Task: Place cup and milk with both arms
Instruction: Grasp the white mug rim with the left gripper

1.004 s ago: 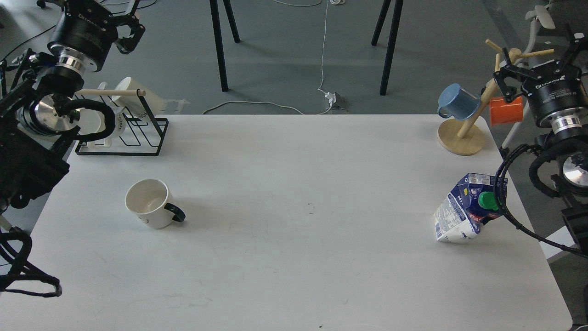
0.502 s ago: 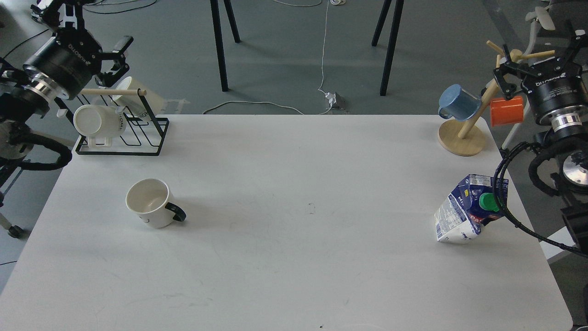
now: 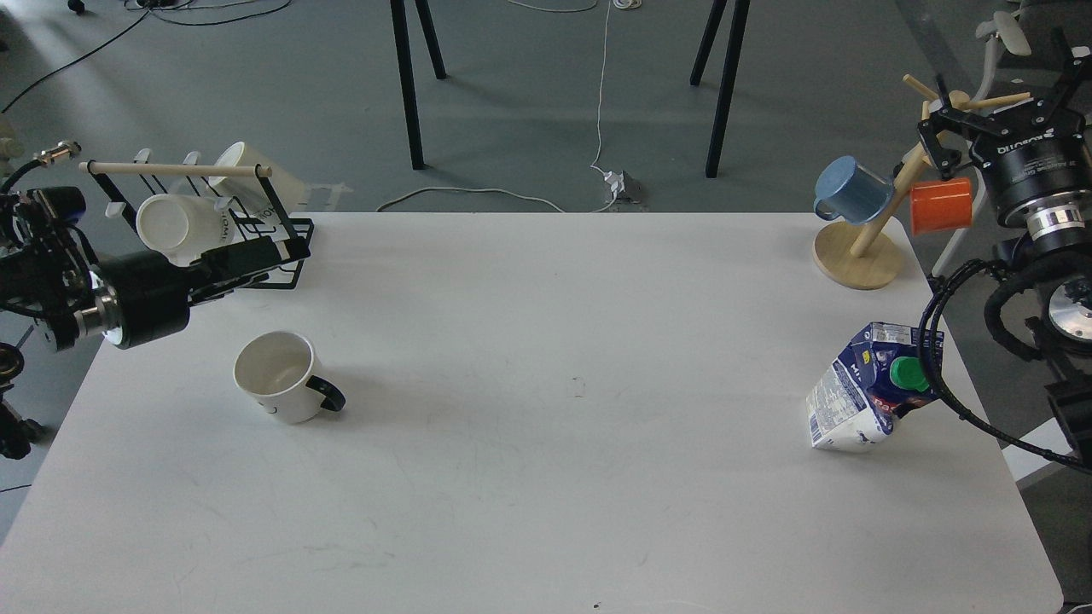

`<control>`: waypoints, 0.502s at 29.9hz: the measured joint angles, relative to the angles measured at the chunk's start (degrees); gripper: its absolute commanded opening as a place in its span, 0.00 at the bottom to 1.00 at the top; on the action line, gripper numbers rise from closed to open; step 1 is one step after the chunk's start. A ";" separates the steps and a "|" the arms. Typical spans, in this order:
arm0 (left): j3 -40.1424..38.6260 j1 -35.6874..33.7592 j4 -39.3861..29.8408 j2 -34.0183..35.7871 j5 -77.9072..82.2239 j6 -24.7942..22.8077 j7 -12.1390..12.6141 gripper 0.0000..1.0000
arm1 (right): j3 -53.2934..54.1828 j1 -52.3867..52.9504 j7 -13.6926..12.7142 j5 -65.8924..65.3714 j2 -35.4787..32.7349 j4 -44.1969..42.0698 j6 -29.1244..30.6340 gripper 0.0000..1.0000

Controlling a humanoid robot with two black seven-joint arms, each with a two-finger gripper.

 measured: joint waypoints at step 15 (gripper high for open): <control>1.71 4.55 14.44 -8.02 24.53 8.59 0.22 0.67 | -0.18 0.01 0.00 -0.04 -0.11 0.31 0.00 0.99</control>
